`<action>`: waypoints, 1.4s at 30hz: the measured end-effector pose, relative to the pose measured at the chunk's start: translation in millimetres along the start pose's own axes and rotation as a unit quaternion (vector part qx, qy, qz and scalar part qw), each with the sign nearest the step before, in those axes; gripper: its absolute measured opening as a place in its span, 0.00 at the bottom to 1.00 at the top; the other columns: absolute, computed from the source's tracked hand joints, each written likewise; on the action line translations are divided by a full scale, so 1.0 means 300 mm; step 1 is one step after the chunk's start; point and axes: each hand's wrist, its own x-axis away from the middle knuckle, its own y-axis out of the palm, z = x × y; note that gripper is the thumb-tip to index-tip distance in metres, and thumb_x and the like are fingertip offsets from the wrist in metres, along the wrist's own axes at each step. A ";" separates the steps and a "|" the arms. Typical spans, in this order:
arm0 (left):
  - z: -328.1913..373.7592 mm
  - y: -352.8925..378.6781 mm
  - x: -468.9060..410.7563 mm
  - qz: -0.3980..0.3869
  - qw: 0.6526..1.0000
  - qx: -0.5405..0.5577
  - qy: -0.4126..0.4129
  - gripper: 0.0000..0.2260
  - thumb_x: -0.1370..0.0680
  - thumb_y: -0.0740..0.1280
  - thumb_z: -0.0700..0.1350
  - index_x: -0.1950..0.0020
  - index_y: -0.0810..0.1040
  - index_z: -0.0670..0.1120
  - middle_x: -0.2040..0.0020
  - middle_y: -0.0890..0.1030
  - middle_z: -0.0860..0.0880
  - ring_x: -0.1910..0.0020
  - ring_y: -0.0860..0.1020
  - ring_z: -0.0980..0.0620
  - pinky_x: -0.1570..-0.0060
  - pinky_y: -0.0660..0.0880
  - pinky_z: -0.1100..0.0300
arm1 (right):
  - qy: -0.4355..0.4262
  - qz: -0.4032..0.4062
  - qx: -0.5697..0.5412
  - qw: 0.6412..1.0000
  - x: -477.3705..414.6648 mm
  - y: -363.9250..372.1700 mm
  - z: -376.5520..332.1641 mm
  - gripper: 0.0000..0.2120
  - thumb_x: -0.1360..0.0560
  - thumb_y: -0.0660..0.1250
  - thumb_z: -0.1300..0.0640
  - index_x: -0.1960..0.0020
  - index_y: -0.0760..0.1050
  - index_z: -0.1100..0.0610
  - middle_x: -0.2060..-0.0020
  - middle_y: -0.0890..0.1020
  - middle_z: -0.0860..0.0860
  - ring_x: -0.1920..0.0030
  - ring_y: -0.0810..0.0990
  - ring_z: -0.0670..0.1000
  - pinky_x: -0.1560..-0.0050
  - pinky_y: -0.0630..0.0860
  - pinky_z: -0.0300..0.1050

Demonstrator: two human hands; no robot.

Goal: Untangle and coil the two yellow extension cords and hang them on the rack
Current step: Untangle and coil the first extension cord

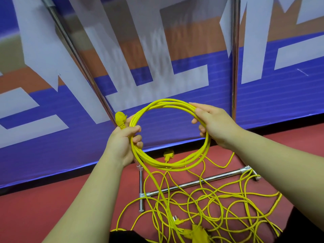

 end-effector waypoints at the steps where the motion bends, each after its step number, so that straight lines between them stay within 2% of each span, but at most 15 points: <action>1: 0.000 0.005 0.005 -0.002 1.000 -0.008 -0.003 0.11 0.20 0.61 0.35 0.45 0.76 0.50 0.65 0.71 0.50 0.77 0.64 0.57 0.76 0.65 0.66 | 0.003 0.003 -0.002 1.000 -0.001 0.002 0.004 0.15 0.17 0.59 0.56 0.35 0.79 0.47 0.60 0.78 0.53 0.73 0.69 0.49 0.70 0.73 0.44; 3: -0.001 0.014 0.015 -0.004 1.000 -0.028 -0.012 0.08 0.19 0.63 0.38 0.54 0.74 0.50 0.66 0.69 0.50 0.78 0.64 0.58 0.77 0.65 0.65 | 0.007 0.007 -0.002 1.000 -0.005 0.005 0.007 0.15 0.18 0.60 0.57 0.37 0.81 0.47 0.61 0.78 0.53 0.72 0.68 0.49 0.70 0.73 0.44; 5: 0.000 0.022 0.020 -0.005 0.999 -0.041 -0.018 0.09 0.18 0.64 0.40 0.58 0.73 0.49 0.68 0.68 0.50 0.78 0.63 0.57 0.77 0.65 0.65 | 0.010 0.011 -0.003 1.000 -0.012 0.006 0.007 0.14 0.18 0.61 0.58 0.39 0.81 0.46 0.60 0.79 0.53 0.72 0.70 0.48 0.69 0.73 0.44; 8: 0.005 0.025 0.024 -0.010 0.998 -0.055 -0.015 0.10 0.18 0.65 0.40 0.58 0.71 0.48 0.69 0.67 0.50 0.77 0.63 0.56 0.76 0.65 0.64 | 0.013 0.007 0.000 1.000 -0.015 0.001 0.001 0.14 0.18 0.61 0.58 0.42 0.81 0.44 0.58 0.81 0.53 0.70 0.74 0.48 0.67 0.74 0.44; 13: -0.003 0.027 0.022 0.014 0.988 -0.146 0.058 0.09 0.18 0.64 0.37 0.58 0.72 0.44 0.67 0.71 0.47 0.75 0.68 0.53 0.73 0.70 0.60 | 0.003 0.010 0.029 1.000 -0.014 -0.009 -0.014 0.13 0.18 0.61 0.57 0.42 0.81 0.45 0.57 0.82 0.53 0.69 0.76 0.48 0.65 0.76 0.45; 15: -0.002 0.028 0.022 0.009 0.986 -0.153 0.066 0.09 0.17 0.63 0.37 0.57 0.71 0.44 0.66 0.69 0.46 0.76 0.65 0.53 0.75 0.68 0.61 | -0.004 0.002 0.038 0.999 -0.014 -0.012 -0.025 0.12 0.18 0.61 0.57 0.43 0.80 0.44 0.57 0.83 0.53 0.68 0.77 0.48 0.63 0.78 0.46; 17: 0.004 0.033 0.027 -0.022 0.986 -0.155 0.061 0.06 0.17 0.62 0.37 0.53 0.72 0.43 0.66 0.66 0.46 0.76 0.62 0.55 0.77 0.63 0.64 | -0.006 -0.020 0.043 0.999 -0.011 -0.020 -0.038 0.12 0.17 0.62 0.56 0.39 0.79 0.44 0.56 0.84 0.52 0.64 0.81 0.49 0.57 0.82 0.49; 18: 0.008 0.039 0.033 -0.046 0.985 -0.156 0.057 0.03 0.17 0.61 0.37 0.47 0.75 0.42 0.66 0.65 0.46 0.76 0.61 0.55 0.77 0.61 0.65 | -0.006 -0.034 0.043 0.998 -0.007 -0.024 -0.045 0.13 0.17 0.62 0.55 0.36 0.78 0.44 0.57 0.84 0.52 0.63 0.83 0.50 0.55 0.82 0.50; 20: 0.009 0.042 0.042 -0.092 0.980 -0.167 0.052 0.18 0.17 0.61 0.36 0.30 0.73 0.53 0.67 0.64 0.48 0.75 0.59 0.55 0.76 0.59 0.65 | -0.007 -0.068 0.052 0.996 0.004 -0.027 -0.057 0.14 0.17 0.61 0.53 0.34 0.77 0.42 0.59 0.84 0.52 0.63 0.83 0.50 0.55 0.82 0.49; 21: 0.005 0.045 0.046 -0.116 0.976 -0.177 0.058 0.23 0.17 0.61 0.36 0.28 0.71 0.59 0.68 0.64 0.49 0.75 0.59 0.54 0.75 0.59 0.65 | -0.013 -0.087 0.062 0.994 0.010 -0.024 -0.060 0.14 0.17 0.61 0.53 0.35 0.78 0.42 0.58 0.84 0.52 0.65 0.81 0.49 0.57 0.81 0.47; 24: -0.003 0.057 0.054 -0.145 0.969 -0.190 0.062 0.23 0.17 0.62 0.37 0.28 0.73 0.61 0.67 0.63 0.48 0.74 0.58 0.54 0.75 0.59 0.66 | -0.033 -0.134 0.084 0.987 0.022 -0.013 -0.058 0.15 0.17 0.62 0.55 0.35 0.78 0.42 0.57 0.85 0.50 0.67 0.74 0.47 0.64 0.74 0.42; 27: -0.010 0.056 0.050 -0.141 0.976 -0.161 0.050 0.21 0.20 0.67 0.40 0.32 0.77 0.61 0.67 0.63 0.48 0.75 0.59 0.54 0.76 0.59 0.66 | -0.044 -0.154 0.087 0.983 0.028 -0.014 -0.058 0.16 0.18 0.65 0.58 0.35 0.78 0.43 0.60 0.84 0.49 0.68 0.70 0.49 0.66 0.71 0.40; 32: -0.022 0.075 0.051 -0.127 0.972 -0.187 0.072 0.25 0.27 0.72 0.38 0.33 0.79 0.57 0.67 0.65 0.49 0.74 0.61 0.52 0.75 0.62 0.63 | -0.070 -0.101 0.089 0.988 0.024 -0.012 -0.053 0.15 0.20 0.66 0.59 0.37 0.80 0.45 0.66 0.81 0.48 0.70 0.67 0.49 0.70 0.68 0.40; 37: -0.027 0.087 0.049 -0.091 0.956 -0.254 0.114 0.18 0.19 0.67 0.37 0.34 0.78 0.56 0.68 0.73 0.47 0.75 0.71 0.49 0.74 0.68 0.60 | -0.071 -0.050 0.095 0.992 0.022 -0.016 -0.045 0.12 0.21 0.69 0.57 0.41 0.82 0.45 0.63 0.85 0.50 0.71 0.69 0.47 0.69 0.67 0.42; 42: -0.030 0.100 0.053 -0.082 0.949 -0.275 0.127 0.17 0.19 0.67 0.38 0.35 0.78 0.57 0.63 0.75 0.46 0.74 0.70 0.50 0.72 0.69 0.58 | -0.067 -0.036 0.090 0.993 0.025 -0.017 -0.047 0.09 0.21 0.69 0.55 0.44 0.83 0.44 0.62 0.86 0.50 0.70 0.70 0.47 0.68 0.69 0.42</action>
